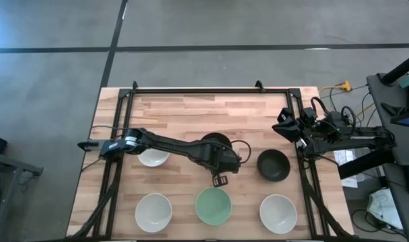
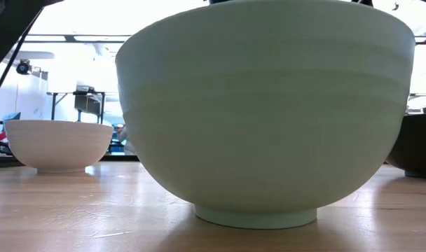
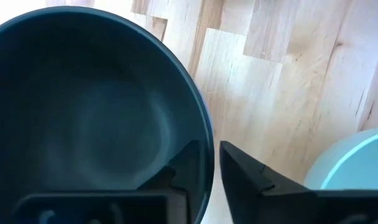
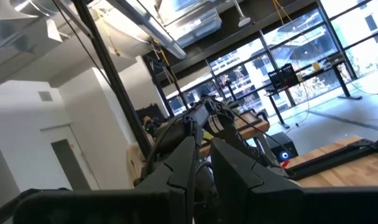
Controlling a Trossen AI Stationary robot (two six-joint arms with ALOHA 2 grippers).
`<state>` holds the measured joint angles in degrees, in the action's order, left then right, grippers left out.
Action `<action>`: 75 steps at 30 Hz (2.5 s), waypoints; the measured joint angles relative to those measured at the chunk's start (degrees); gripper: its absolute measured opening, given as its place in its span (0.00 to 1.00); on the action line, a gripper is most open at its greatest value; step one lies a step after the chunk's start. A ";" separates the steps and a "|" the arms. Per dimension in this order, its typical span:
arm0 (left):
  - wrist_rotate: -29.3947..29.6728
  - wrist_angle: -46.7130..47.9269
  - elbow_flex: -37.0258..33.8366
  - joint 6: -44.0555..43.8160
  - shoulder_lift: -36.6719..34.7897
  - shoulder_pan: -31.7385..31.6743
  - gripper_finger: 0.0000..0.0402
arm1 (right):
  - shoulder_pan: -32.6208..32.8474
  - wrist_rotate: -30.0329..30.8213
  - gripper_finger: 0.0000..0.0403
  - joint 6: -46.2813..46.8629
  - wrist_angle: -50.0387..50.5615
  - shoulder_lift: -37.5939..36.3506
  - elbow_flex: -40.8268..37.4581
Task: Nest bowls inside each other
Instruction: Stack the top black bowl into the purple bowl, then stack the black bowl into the black bowl
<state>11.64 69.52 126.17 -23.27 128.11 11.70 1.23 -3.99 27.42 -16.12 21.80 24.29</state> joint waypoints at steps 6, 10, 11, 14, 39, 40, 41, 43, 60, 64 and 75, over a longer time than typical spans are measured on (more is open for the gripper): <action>0.02 0.02 0.20 -0.39 -0.04 0.00 0.28 | 0.00 -0.02 0.12 0.66 0.00 -0.02 0.02; 0.02 0.67 0.20 -0.84 -1.27 0.00 0.36 | 0.00 -0.02 0.12 0.92 0.00 0.00 0.02; 0.03 0.77 0.20 -1.35 -1.83 -0.02 0.37 | 0.00 -0.02 0.12 1.09 0.00 0.00 0.02; 0.38 1.05 0.20 -1.99 -4.55 -0.09 0.38 | 0.03 -0.03 0.12 1.15 0.00 0.00 0.02; 10.54 -20.66 -41.31 -2.53 -48.92 7.87 0.36 | 0.01 0.63 0.12 12.48 -10.37 13.43 -0.09; 8.51 -27.43 -45.78 -1.26 -52.08 7.89 0.35 | -0.09 0.72 0.12 9.47 -12.04 15.04 0.20; 6.14 -33.70 -50.22 -0.16 -55.03 7.89 0.34 | -0.24 0.84 0.12 4.43 -12.92 16.40 0.91; 3.13 -45.30 -58.56 0.93 -60.35 7.87 0.31 | -0.24 0.99 0.12 -2.48 -10.97 18.40 2.58; 11.03 -61.61 -84.10 -4.29 -85.05 7.80 0.24 | -1.79 7.30 0.31 21.62 90.07 28.53 31.80; 14.59 -61.55 -84.83 -1.55 -86.15 7.78 0.24 | -2.03 6.67 0.36 24.15 92.76 29.91 30.74; 15.29 -61.50 -84.83 0.10 -85.91 7.78 0.24 | -2.39 3.61 0.38 13.86 86.52 37.70 22.44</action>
<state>26.93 8.02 41.34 -23.18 42.21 19.49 -1.15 -0.38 41.28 70.40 59.50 46.73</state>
